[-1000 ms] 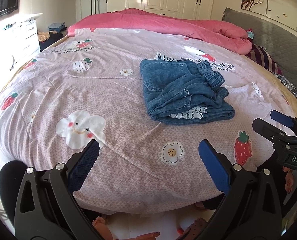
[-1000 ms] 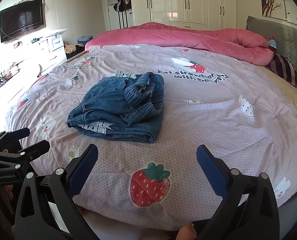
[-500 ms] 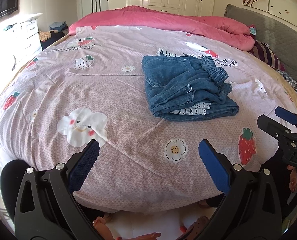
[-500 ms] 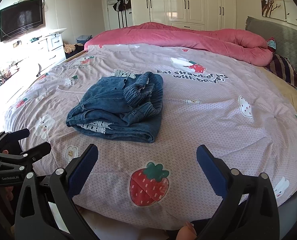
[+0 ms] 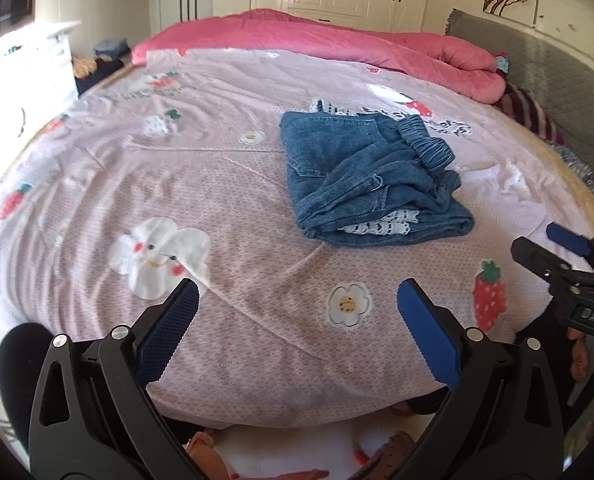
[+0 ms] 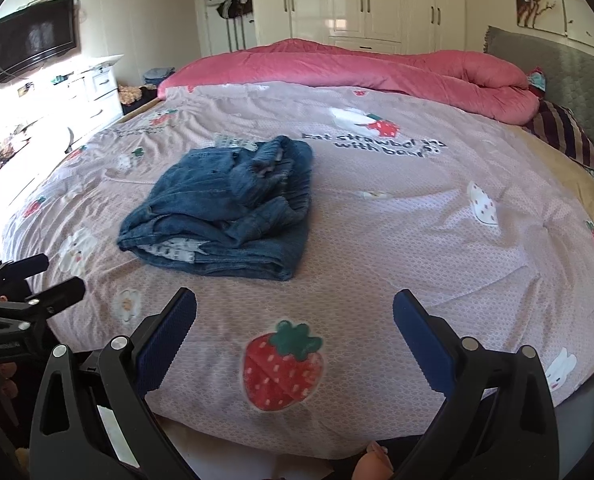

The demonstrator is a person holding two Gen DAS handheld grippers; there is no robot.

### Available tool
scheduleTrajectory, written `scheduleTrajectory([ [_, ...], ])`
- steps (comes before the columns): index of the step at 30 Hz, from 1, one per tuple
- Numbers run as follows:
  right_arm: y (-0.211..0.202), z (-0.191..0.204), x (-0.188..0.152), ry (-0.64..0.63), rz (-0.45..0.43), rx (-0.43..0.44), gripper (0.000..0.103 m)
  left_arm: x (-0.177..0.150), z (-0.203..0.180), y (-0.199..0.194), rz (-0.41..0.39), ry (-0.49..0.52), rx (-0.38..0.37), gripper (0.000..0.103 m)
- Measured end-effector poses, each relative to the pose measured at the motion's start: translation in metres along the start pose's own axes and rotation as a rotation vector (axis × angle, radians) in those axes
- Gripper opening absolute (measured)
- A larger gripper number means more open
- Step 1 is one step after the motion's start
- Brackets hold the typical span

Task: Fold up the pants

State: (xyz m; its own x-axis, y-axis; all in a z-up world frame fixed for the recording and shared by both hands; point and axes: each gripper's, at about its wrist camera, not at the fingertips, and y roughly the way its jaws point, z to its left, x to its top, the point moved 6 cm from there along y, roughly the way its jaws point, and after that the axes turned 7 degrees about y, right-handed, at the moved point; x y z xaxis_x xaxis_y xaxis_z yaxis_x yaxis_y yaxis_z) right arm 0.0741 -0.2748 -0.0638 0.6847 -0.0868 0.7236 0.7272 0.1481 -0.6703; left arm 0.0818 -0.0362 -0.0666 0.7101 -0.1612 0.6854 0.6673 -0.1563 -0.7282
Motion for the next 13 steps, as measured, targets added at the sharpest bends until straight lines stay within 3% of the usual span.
scheduleTrajectory([
  [5,0.011,-0.036,0.013,0.054,0.002,-0.050,0.099,0.022,0.037,0.001,-0.021,-0.099,-0.015,0.094],
  [7,0.015,-0.059,0.024,0.086,-0.007,-0.082,0.099,0.034,0.066,0.013,0.005,-0.131,0.026,0.094],
  [13,0.052,-0.176,0.073,0.204,0.005,-0.302,0.099,0.065,0.197,0.083,0.142,-0.186,0.343,0.094],
])
